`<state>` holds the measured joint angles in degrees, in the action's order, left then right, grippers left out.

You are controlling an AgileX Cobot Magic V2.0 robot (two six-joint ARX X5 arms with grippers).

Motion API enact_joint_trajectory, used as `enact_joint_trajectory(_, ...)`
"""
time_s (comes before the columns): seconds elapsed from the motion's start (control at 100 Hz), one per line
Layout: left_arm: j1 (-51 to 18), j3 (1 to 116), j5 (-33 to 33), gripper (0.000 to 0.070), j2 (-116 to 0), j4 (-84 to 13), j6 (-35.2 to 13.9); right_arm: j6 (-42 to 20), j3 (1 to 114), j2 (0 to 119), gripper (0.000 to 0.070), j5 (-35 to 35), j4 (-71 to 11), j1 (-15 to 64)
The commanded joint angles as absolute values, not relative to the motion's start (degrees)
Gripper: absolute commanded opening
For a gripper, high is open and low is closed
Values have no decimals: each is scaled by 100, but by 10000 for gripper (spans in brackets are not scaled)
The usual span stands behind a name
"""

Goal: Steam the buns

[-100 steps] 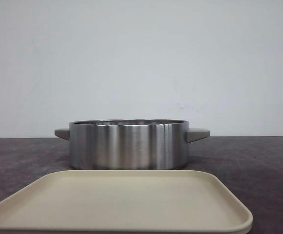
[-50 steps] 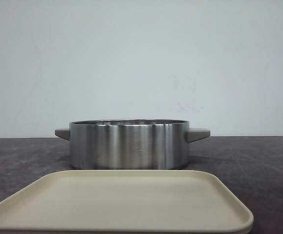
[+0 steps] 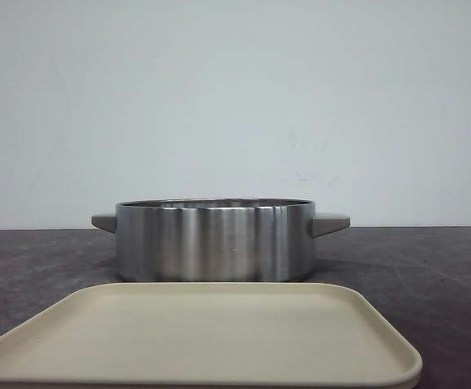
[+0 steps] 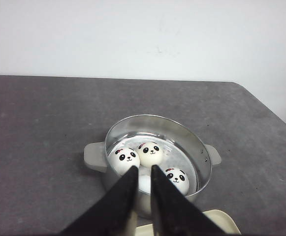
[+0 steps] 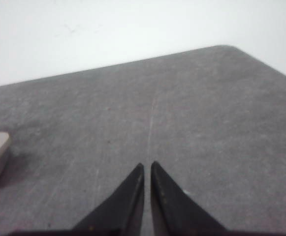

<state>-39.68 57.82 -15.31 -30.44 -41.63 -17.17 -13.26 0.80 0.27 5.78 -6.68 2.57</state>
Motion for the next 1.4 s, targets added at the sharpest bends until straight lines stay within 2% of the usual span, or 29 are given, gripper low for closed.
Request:
enact_joint_trajectory(0.0,-4021,5839,-1562,0,-3065,-4110,-1717,-1302,69,21,17,593,-534,248)
enact_joint_trajectory(0.69,-4021,5839,-1562,0,-3065,-4110,-1699,-1302,69,21,17,600,-517,248)
enact_joint_trajectory(0.71,-4021,5839,-1581,0,-3065,-4117,-1446,-1302,69,21,17,600,-517,248)
enact_joint_trajectory(0.76,-4014,5839,-1772,0,-3065,-4117,-377,-1302,69,21,17,600,-515,248)
enact_joint_trajectory(0.8,-4014,5839,-1852,0,-3065,-4112,213,-1302,69,21,17,600,-517,248)
enact_joint_trajectory(0.84,-4014,5839,-1863,0,-3065,-4112,523,-1302,69,21,17,600,-517,248)
enact_joint_trajectory(0.97,-4014,5839,-1909,0,-3065,-4112,1096,-1302,69,21,17,600,-515,248)
enact_joint_trajectory(1.15,-3837,5839,-1911,0,-2954,-4110,1184,-1302,69,21,17,600,-515,248)
enact_joint_trajectory(1.21,-3557,5837,-1763,0,-2827,-4128,794,-1302,69,21,17,600,-515,248)
enact_joint_trajectory(1.28,-3124,5769,-1229,0,-2615,-4193,303,-1302,69,21,17,600,-515,248)
enact_joint_trajectory(1.39,-2423,5376,-725,0,-2154,-4095,145,-1302,69,21,17,600,-515,248)
